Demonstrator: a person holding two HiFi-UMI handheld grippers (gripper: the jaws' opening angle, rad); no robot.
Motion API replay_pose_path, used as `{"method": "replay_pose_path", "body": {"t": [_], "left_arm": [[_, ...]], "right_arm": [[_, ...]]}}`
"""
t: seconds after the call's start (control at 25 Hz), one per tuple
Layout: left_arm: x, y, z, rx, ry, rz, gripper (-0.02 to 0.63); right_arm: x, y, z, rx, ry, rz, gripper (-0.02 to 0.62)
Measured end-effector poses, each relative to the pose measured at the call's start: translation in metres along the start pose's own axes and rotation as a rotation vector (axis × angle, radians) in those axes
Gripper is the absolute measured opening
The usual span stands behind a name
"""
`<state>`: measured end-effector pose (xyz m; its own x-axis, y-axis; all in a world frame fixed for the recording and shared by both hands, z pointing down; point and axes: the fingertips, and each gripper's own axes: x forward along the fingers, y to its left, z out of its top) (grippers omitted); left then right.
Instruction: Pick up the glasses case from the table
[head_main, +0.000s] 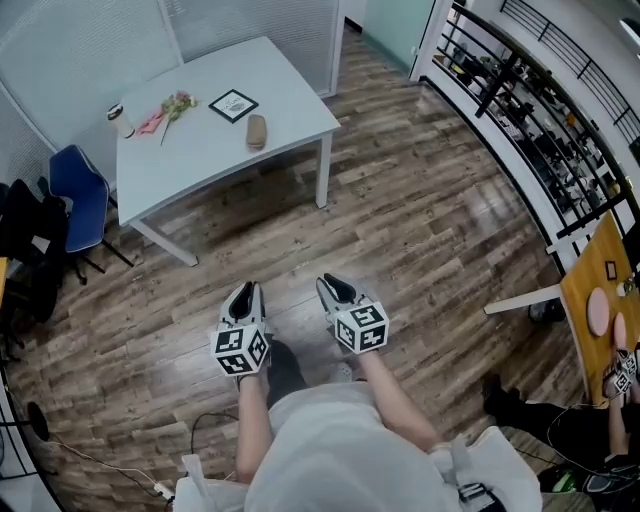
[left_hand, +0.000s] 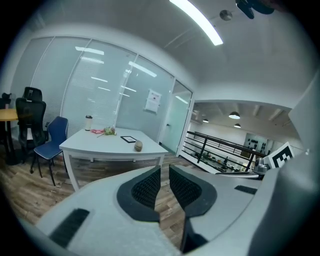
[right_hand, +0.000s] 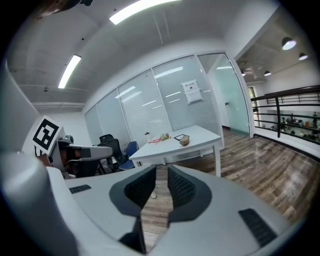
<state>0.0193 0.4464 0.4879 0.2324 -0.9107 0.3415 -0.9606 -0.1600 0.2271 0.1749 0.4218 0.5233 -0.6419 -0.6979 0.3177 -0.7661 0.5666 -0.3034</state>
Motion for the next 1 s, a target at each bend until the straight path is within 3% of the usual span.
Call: {"method": "replay_pose_path", "body": {"t": [0.08,0.4,0.6,1.0], "left_arm": [[0.006,0.004,0.002,0.002,0.010,-0.003,0.087],[0.039,0.043,0.028,-0.003,0.025,0.002,0.165],[0.060,0.069,0.041,-0.008,0.029,-0.012,0.199],[0.093,0.157,0.088,0.008,0.001,-0.025,0.202]], "right_arm": [[0.006,-0.004,0.001,0.016,0.009,-0.003,0.099],[0.051,-0.017,0.013,0.074,0.051,-0.033,0.178],[0.085,-0.020,0.021,0.097,0.054,-0.027,0.178],[0.177,0.003,0.044,0.117,0.048,-0.035,0.179]]}}
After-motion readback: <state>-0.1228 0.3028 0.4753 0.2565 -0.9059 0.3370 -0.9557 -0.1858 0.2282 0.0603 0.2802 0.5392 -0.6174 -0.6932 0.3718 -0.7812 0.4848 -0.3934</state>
